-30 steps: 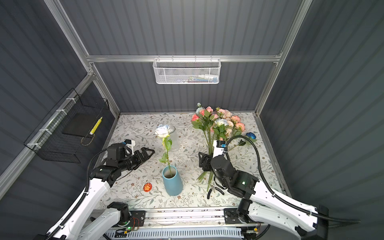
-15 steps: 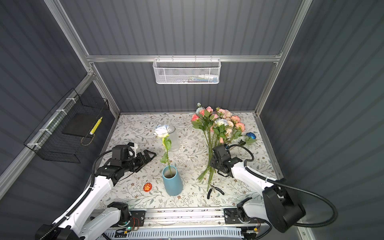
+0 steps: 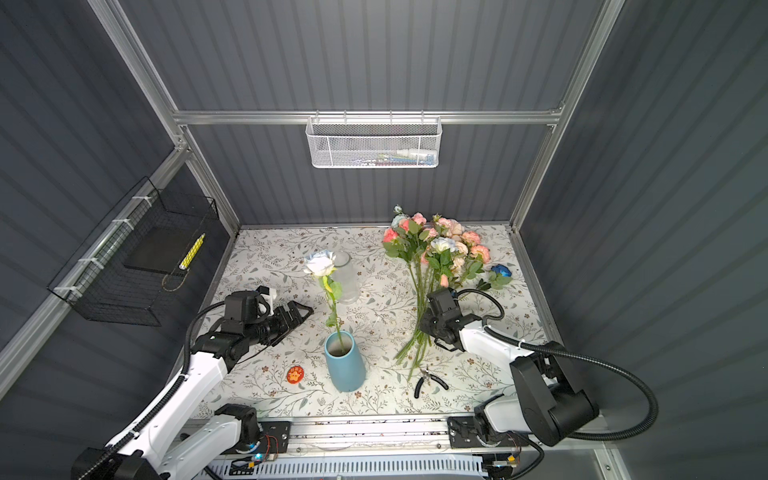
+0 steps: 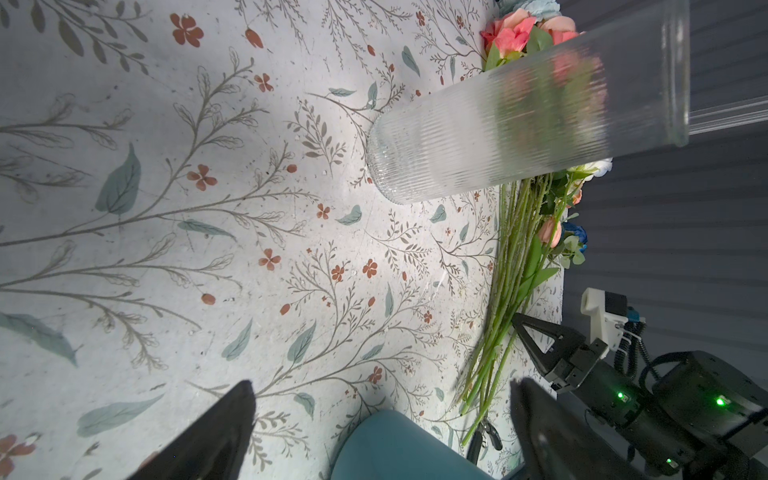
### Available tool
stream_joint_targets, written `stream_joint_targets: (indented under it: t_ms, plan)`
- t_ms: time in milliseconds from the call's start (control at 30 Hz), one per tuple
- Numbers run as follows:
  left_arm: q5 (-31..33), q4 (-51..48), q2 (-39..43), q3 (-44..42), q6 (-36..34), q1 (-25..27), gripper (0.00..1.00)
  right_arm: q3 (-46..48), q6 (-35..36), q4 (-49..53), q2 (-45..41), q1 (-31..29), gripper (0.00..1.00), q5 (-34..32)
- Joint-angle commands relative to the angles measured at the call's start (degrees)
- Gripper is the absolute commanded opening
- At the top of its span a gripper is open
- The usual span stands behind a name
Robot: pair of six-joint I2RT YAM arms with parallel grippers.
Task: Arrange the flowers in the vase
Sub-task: 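Move the right gripper back to the bundle and grasp another white rose stem, then lift the second white rose and carry it toward the teal vase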
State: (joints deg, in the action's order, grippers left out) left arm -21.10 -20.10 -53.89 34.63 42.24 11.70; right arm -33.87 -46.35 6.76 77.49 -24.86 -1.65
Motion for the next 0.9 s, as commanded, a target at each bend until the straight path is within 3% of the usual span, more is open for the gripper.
stream_joint_targets:
  t_ms: [0, 367, 533, 633, 767, 867]
  plan:
    - [-1.5, 0.4, -0.2, -0.2, 0.0, 0.3, 0.98, 0.9, 1.6, 1.4, -4.7, 0.3, 0.00, -0.5]
    - [-2.1, -0.5, 0.5, 1.9, 0.2, 0.2, 0.98, -2.8, 8.2, 9.6, -30.9, 0.3, 0.00, -1.5]
    - [-2.0, -2.3, 1.0, 4.7, -1.0, 0.2, 0.98, -9.1, 10.9, 9.1, -37.7, -2.0, 0.00, -0.9]
    - [-0.5, -3.5, 2.3, 6.3, -1.3, 0.2, 0.98, -15.8, 15.1, 7.6, -37.0, -11.1, 0.00, -7.1]
    - [1.7, -5.7, 3.4, 8.2, -1.8, 0.2, 0.98, -24.2, 24.1, 0.8, -31.4, -27.9, 0.00, -17.6]
    - [1.8, -6.4, 4.1, 8.7, -1.7, 0.2, 0.99, -27.4, 30.3, -7.2, -27.4, -35.2, 0.00, -20.2]
